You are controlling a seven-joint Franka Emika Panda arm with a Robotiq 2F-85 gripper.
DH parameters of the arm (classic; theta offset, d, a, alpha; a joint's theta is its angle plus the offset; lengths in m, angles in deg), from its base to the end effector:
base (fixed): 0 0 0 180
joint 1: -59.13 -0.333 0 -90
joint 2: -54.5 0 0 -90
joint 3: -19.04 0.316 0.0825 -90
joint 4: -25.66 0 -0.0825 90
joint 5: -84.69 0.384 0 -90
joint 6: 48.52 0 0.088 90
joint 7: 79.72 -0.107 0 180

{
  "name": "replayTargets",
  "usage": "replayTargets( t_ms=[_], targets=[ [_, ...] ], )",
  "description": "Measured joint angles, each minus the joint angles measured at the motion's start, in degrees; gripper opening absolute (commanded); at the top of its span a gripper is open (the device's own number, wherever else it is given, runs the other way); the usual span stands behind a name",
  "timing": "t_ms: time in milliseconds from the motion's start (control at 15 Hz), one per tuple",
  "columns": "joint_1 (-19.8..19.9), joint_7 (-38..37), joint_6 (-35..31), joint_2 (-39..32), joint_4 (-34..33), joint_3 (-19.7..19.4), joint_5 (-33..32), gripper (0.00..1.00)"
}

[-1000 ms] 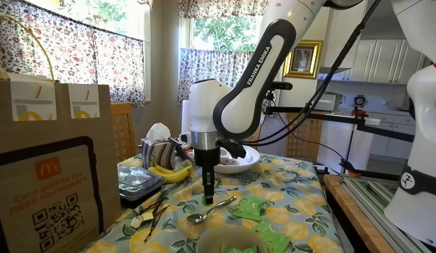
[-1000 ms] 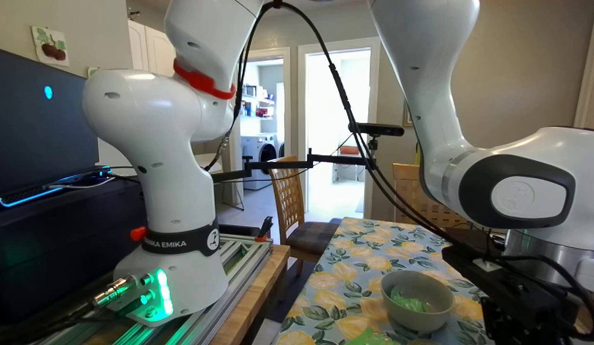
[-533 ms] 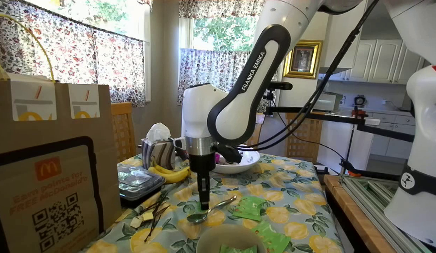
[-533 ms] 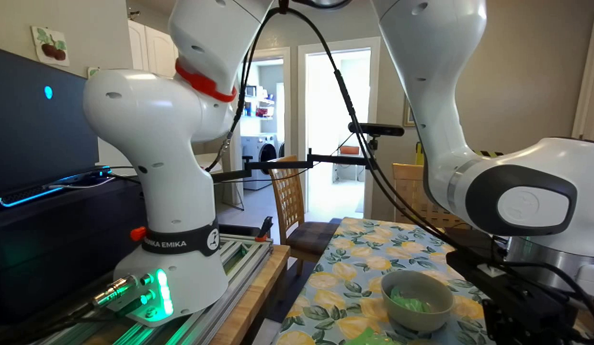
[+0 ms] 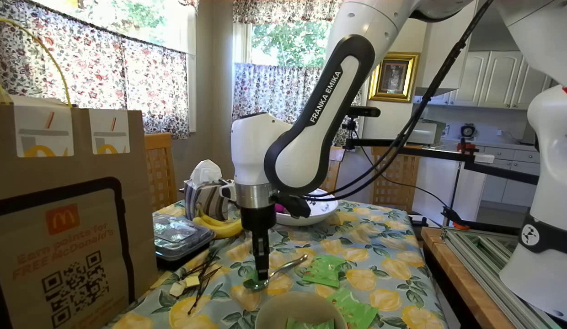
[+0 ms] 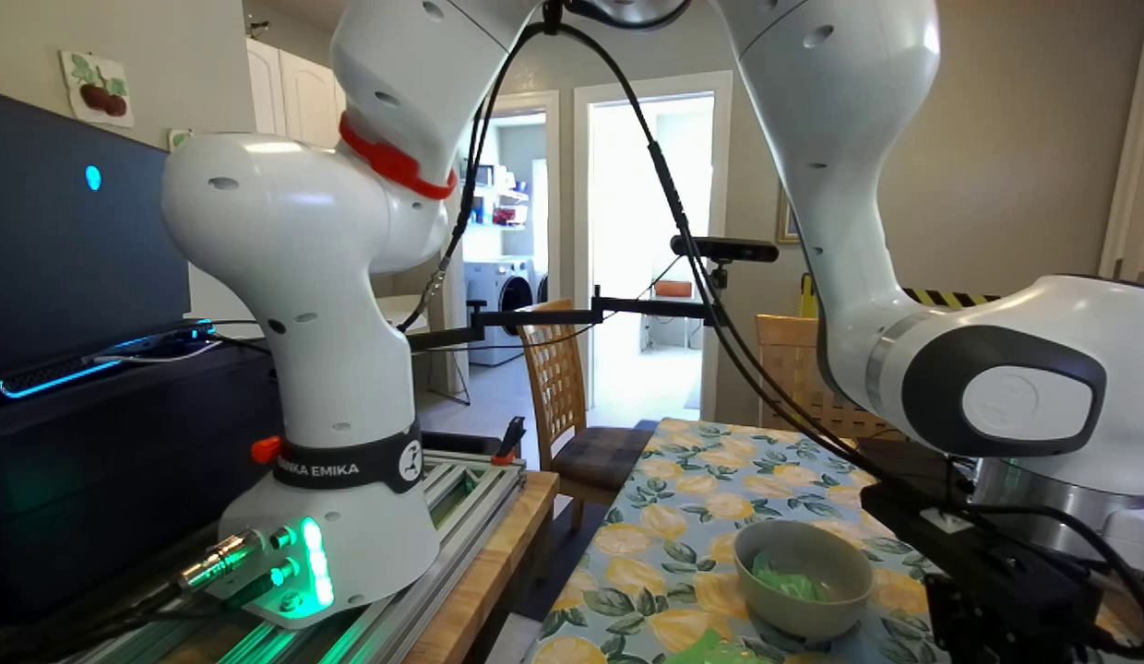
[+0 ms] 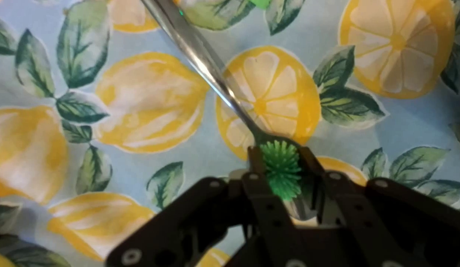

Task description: Put the green ball on the silver spoon then use the spoon to place the ball in the grey bowl.

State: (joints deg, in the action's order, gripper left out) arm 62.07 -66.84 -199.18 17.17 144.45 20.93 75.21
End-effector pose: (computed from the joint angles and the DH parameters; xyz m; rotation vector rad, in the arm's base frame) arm 0.5653 -0.0056 0.1018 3.0487 0.5371 -0.1538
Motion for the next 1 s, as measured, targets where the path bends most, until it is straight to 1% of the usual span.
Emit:
replayTargets(
  t_ms=[333, 400, 467, 533, 867, 933, 1000],
  targets=[
    [-0.32, 0.0, 0.6, -0.5, -0.63, 0.0, 0.0, 0.07],
    [-0.36, 0.0, 0.72, -0.63, -0.82, 0.0, 0.0, 0.53],
    [-0.41, 0.0, 0.81, -0.78, -1.04, 0.0, 0.0, 0.53],
    [-0.46, 0.0, 0.82, -0.89, -1.16, 0.0, 0.0, 0.58],
    [-0.58, 0.0, 0.82, -1.03, -1.35, -0.01, 0.0, 0.96],
    [-0.59, -0.11, 0.83, -1.02, -1.38, -0.02, 0.02, 0.99],
    [-0.59, -0.39, 0.83, -1.0, -1.41, -0.03, 0.22, 1.0]
  ],
)
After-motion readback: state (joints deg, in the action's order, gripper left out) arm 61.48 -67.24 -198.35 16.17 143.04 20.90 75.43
